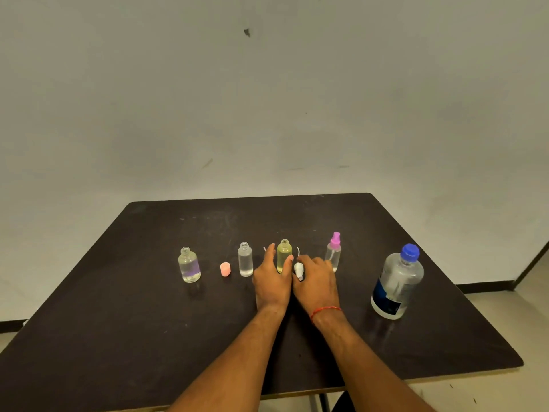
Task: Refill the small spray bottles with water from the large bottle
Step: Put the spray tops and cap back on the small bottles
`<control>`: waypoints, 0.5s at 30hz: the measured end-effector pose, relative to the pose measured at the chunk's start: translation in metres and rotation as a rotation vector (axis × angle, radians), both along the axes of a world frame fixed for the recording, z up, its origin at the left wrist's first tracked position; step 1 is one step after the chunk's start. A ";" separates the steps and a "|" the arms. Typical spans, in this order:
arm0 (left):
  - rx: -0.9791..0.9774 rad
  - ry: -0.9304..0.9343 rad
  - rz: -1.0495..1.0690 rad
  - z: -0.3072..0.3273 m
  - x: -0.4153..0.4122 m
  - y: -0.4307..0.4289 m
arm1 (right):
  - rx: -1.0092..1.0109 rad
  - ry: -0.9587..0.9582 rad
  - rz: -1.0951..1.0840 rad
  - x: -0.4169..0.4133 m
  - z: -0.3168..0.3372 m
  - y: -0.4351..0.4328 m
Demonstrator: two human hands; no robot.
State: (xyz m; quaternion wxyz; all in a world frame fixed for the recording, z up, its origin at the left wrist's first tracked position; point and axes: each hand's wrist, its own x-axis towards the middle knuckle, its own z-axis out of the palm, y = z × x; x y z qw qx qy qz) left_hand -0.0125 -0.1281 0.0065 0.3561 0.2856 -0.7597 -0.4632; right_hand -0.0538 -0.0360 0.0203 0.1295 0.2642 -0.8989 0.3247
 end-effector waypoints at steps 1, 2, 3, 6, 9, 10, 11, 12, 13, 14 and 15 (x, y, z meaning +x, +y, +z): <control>-0.010 0.000 -0.003 -0.001 -0.001 0.000 | 0.023 0.004 -0.012 -0.001 -0.001 -0.002; -0.021 0.001 -0.008 -0.003 -0.001 0.000 | 0.047 0.006 -0.022 -0.002 -0.003 -0.003; -0.028 0.002 -0.016 -0.004 -0.001 0.000 | 0.066 0.004 -0.029 -0.004 -0.004 -0.003; -0.041 0.014 -0.026 -0.004 -0.001 -0.001 | 0.072 0.007 -0.040 -0.005 -0.002 -0.002; -0.060 0.023 -0.023 -0.005 -0.001 -0.001 | -0.001 0.040 -0.063 -0.005 0.003 0.002; -0.058 0.024 -0.028 -0.005 -0.001 -0.001 | -0.065 0.050 -0.071 -0.005 0.007 0.005; -0.057 0.027 -0.032 -0.006 -0.001 -0.001 | -0.151 0.052 -0.077 -0.004 0.013 0.008; -0.056 0.032 -0.037 -0.006 -0.001 -0.001 | -0.248 0.052 -0.077 -0.005 0.019 0.012; -0.056 0.039 -0.042 -0.007 0.000 -0.001 | -0.340 0.063 -0.068 -0.005 0.027 0.015; -0.055 0.048 -0.049 -0.007 0.000 -0.001 | -0.416 0.079 -0.053 -0.006 0.036 0.019; -0.053 0.056 -0.058 -0.006 0.000 0.000 | -0.478 0.082 -0.032 -0.006 0.045 0.022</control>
